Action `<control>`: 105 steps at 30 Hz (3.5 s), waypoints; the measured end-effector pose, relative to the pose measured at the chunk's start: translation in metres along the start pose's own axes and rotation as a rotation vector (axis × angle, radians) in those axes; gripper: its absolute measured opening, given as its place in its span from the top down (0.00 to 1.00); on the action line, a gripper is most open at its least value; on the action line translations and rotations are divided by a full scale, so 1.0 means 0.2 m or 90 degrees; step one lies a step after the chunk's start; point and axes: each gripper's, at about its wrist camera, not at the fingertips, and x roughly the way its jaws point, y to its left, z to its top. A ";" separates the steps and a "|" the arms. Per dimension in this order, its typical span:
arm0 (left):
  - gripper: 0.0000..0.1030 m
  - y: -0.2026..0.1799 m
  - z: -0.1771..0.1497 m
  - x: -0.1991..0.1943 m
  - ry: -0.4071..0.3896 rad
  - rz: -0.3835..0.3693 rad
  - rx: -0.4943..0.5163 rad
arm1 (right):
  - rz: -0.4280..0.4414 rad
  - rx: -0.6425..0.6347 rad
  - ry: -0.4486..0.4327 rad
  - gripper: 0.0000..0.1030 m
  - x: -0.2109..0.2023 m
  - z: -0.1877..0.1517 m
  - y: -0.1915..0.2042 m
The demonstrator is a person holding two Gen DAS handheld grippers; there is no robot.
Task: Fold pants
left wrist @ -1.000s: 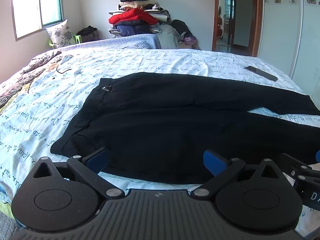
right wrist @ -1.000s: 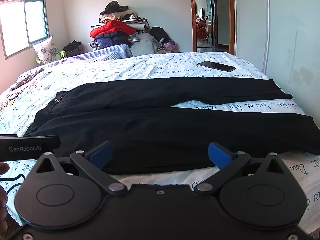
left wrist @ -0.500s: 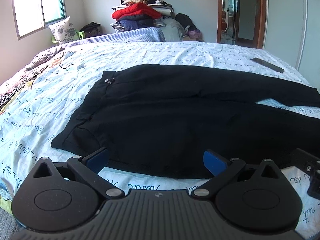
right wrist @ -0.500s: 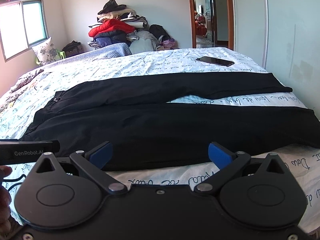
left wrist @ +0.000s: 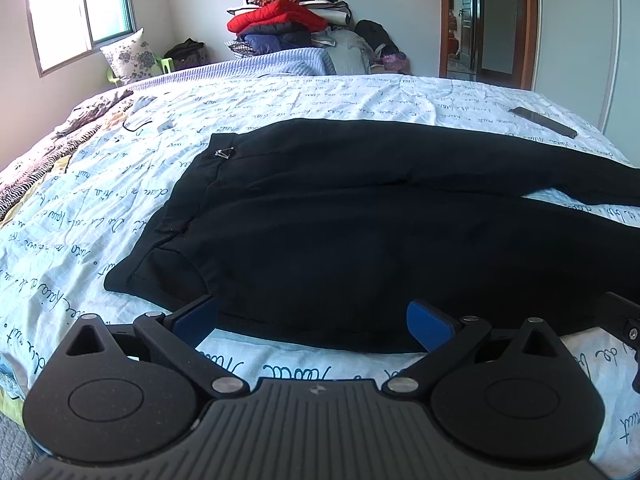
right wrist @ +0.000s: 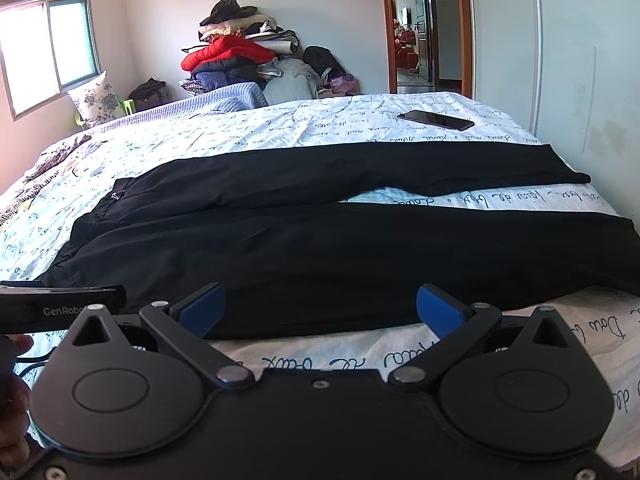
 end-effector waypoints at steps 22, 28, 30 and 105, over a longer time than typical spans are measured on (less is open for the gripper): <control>0.01 0.07 0.07 0.09 0.007 0.023 -0.011 | 0.052 -0.007 -0.001 0.00 0.07 0.09 0.05; 0.01 0.10 0.07 0.11 0.008 0.031 -0.017 | 0.050 -0.020 -0.006 0.00 0.09 0.12 0.07; 0.01 0.10 0.07 0.12 0.010 0.030 -0.018 | 0.042 -0.025 -0.001 0.00 0.10 0.13 0.08; 0.07 0.84 1.00 1.72 0.118 -0.410 0.319 | 0.414 -0.469 0.261 0.28 1.85 0.99 0.55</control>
